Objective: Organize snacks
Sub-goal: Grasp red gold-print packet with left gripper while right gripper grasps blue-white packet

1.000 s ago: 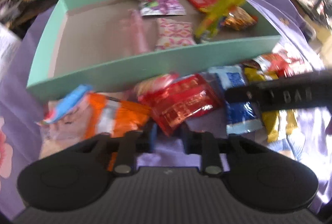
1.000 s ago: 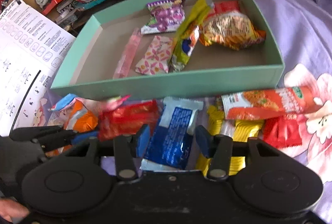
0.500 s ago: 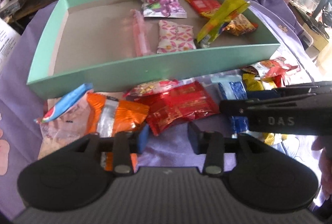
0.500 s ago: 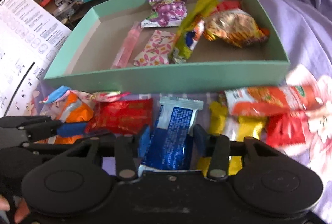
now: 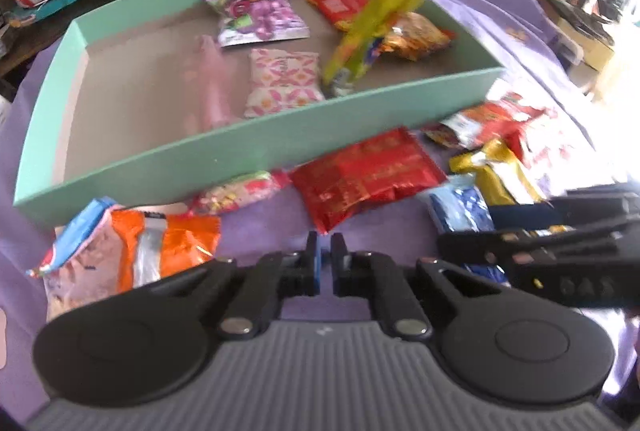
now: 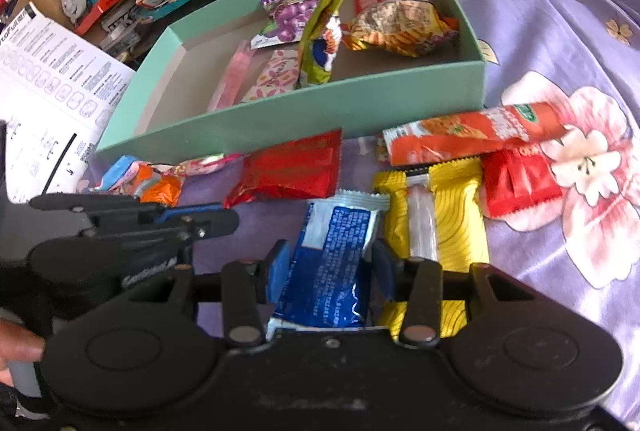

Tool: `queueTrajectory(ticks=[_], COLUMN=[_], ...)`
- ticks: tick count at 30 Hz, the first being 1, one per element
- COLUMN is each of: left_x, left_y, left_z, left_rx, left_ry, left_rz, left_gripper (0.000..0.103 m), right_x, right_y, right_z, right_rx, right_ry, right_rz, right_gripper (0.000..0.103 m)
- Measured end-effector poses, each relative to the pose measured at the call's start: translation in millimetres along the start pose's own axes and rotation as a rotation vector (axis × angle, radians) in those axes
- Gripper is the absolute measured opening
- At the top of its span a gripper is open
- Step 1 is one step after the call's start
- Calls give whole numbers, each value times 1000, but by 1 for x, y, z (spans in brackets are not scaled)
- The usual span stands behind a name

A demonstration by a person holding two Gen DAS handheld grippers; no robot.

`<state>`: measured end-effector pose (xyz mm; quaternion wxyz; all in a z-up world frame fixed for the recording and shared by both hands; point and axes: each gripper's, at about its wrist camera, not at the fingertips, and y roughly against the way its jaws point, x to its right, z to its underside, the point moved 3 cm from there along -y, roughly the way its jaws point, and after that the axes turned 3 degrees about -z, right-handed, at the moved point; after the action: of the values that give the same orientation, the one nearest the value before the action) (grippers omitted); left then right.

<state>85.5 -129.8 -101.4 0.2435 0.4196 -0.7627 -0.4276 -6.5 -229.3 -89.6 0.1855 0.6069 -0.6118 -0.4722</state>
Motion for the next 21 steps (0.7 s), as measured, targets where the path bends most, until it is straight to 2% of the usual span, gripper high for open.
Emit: queueTrajectory(ticks=[2,4,6,8,12,19,21], left_x=[5,9,11,16,25,43,47], left_y=[10,21,26,26,8,-27,-29], left_z=[3,5,2,-5,-22,-29,-27], left_rx=[35,85,117,127,116,10,41], left_ry=[-44,-83,-107,-145,-233,-324,-351], left_rz=[-25,-61,-67,-60,-50,30,6], left_gripper=[9,22,58,66,67,68,72], right_x=[6,12,15,14,17,25,25], right_y=[4,6,8,8,12,21,22], right_z=[4,7,9,10,13,25,26], right_rx=[2,7,12,13,15,16,17], right_ry=[-9,-22,-33,-37,-57,-60,-61], right_rz=[-1,-3,-6,-7,-18,-41,-38], right_gripper=[45,45,45,45,45,45,45])
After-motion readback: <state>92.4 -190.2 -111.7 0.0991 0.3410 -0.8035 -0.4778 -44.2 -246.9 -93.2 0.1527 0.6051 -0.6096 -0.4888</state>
